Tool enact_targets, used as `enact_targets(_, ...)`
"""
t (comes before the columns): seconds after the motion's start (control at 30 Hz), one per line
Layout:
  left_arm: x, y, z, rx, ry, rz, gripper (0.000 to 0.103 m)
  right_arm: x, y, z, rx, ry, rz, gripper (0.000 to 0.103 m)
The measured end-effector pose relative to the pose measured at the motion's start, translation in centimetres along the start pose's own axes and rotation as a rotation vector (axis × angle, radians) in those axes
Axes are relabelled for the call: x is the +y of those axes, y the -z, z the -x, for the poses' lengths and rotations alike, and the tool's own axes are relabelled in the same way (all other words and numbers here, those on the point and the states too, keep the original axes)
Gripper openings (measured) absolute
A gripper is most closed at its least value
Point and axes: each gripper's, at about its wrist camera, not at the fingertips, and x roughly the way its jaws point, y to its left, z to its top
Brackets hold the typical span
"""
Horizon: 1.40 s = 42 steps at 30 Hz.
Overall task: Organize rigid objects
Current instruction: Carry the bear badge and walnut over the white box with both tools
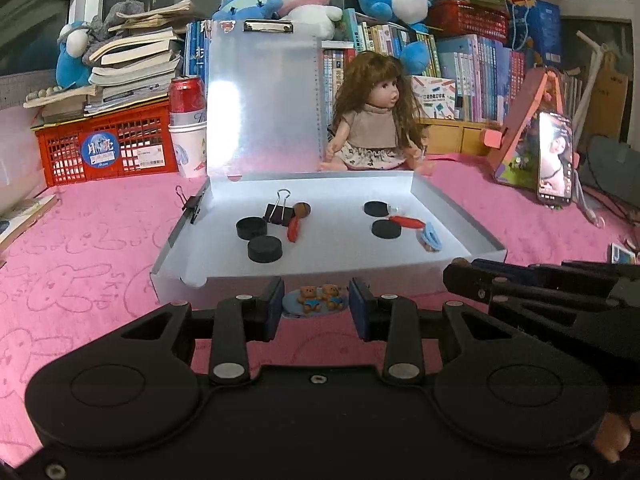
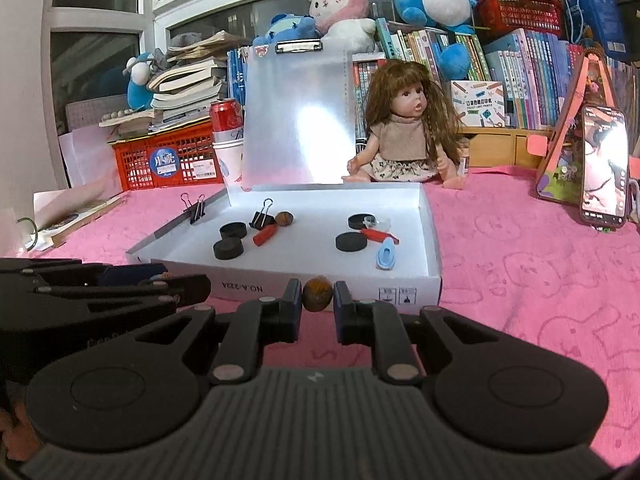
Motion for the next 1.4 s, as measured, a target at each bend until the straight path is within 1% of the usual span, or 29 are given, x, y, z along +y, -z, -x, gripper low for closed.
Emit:
enact_targets(0.27, 0.9, -1.3, -0.6, 0.019, 0.018, 0.034, 0.034, 0.2, -0.9, -0.3, -0.007, -0.002, -0.011, 0.021)
enact_targets(0.53, 1.5, -2.4, -1.3, 0.019, 0.032, 0.064, 0.034, 0.4, -1.8, -0.6, -0.016, 0.006, 0.000, 0.021)
enact_targets(1.07, 2.6, -4.9, -3.2, -0.004, 0.062, 0.085, 0.034, 0.0, -3.6, -2.1, -0.023, 0.014, -0.007, 0.021)
enact_targets(1.27, 2.6, -5.2, -4.4, -0.012, 0.089, 0.089, 0.034, -0.2, -4.1, -2.9, -0.018, 0.014, -0.014, 0.021)
enact_targets(1.4, 2.7, -5.5, -5.3, -0.001, 0.094, 0.099, 0.034, -0.4, -4.5, -3.6, -0.012, 0.022, -0.017, 0.021)
